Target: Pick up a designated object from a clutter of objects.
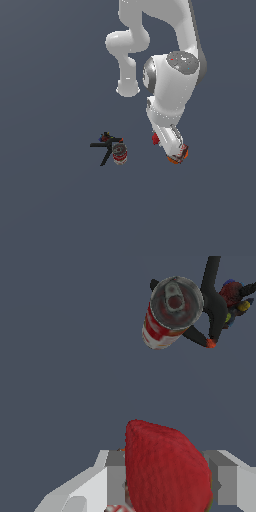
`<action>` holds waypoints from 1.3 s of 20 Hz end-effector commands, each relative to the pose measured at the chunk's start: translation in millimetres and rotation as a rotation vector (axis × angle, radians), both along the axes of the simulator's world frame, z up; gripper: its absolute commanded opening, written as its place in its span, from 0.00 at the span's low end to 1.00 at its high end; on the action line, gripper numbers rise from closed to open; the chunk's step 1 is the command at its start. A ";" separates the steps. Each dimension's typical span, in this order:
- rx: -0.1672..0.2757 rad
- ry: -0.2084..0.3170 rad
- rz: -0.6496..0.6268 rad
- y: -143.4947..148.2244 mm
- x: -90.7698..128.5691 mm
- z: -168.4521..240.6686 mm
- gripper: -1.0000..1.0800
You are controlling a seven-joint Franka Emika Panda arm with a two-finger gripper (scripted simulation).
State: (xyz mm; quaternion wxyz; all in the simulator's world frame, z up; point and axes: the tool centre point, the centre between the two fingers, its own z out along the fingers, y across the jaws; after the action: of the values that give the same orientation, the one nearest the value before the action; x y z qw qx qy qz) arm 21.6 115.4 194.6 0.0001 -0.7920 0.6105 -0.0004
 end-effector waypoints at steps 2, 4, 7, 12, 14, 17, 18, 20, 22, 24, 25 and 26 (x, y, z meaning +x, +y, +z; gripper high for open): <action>0.000 0.000 0.000 6.9 -0.9 39.5 0.00; 0.000 0.000 0.000 10.8 -0.9 61.2 0.00; 0.000 0.000 0.000 16.7 -0.8 93.2 0.00; 0.000 0.000 0.000 25.9 0.1 139.9 0.00; 0.000 0.000 0.000 28.8 0.6 154.8 0.00; 0.000 0.001 0.000 32.5 1.7 173.1 0.00; 0.000 0.001 0.000 33.6 2.0 178.1 0.00; 0.000 0.001 0.000 35.4 2.6 186.7 0.00; 0.000 0.001 0.000 36.7 3.1 193.2 0.00; 0.000 0.001 0.001 37.7 3.7 197.6 0.00; 0.000 0.001 0.001 38.0 3.9 199.1 0.00; 0.000 0.001 0.001 38.3 4.2 200.0 0.00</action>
State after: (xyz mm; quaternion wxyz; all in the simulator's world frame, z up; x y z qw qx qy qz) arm 25.4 153.2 392.1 0.0002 -0.7922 0.6102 -0.0002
